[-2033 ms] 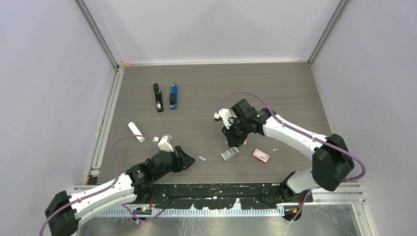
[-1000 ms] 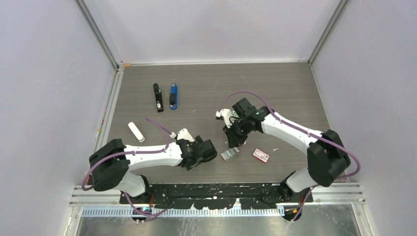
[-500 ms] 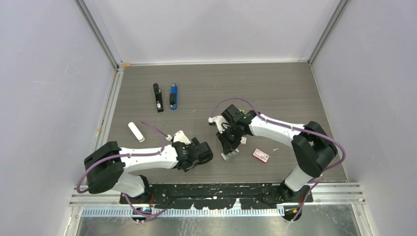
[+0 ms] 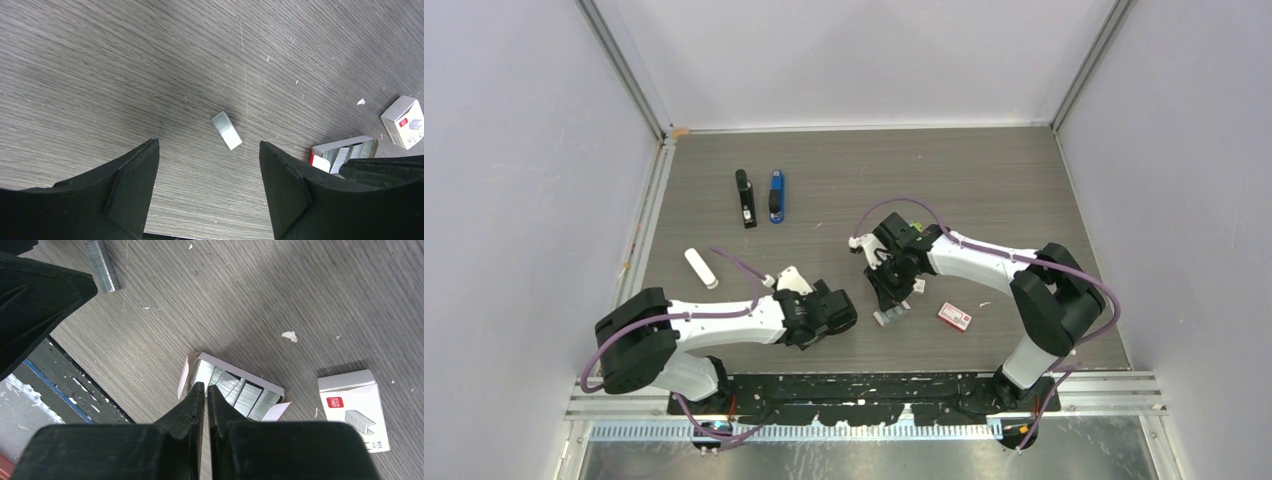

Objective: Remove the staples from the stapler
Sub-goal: Adjust the staple in the staple box.

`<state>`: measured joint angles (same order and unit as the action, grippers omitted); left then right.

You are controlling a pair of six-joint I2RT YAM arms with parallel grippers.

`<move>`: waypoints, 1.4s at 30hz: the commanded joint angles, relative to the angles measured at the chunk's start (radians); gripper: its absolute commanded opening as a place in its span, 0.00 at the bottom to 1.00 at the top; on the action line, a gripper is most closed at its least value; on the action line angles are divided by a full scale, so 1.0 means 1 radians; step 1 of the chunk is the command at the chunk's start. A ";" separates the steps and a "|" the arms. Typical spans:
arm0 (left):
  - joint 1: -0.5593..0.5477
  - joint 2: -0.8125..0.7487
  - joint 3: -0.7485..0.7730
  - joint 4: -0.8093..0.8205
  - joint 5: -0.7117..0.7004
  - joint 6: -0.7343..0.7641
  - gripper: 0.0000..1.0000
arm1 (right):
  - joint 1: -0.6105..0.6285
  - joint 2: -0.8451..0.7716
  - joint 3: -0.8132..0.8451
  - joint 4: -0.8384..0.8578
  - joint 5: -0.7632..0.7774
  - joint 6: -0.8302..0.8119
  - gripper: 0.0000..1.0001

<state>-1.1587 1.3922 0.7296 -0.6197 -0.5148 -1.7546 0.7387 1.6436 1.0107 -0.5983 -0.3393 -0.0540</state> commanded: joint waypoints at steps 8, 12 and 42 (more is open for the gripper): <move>-0.004 -0.044 -0.027 0.018 -0.036 -0.021 0.74 | 0.020 0.021 0.046 0.011 0.007 0.011 0.13; -0.004 -0.049 -0.033 0.020 -0.036 -0.022 0.74 | 0.020 0.034 0.052 0.005 0.006 0.015 0.13; -0.004 -0.082 -0.065 0.029 -0.038 -0.032 0.74 | 0.036 0.060 0.066 -0.016 0.043 0.019 0.13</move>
<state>-1.1587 1.3346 0.6731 -0.5953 -0.5148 -1.7733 0.7704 1.7084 1.0443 -0.6147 -0.3103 -0.0444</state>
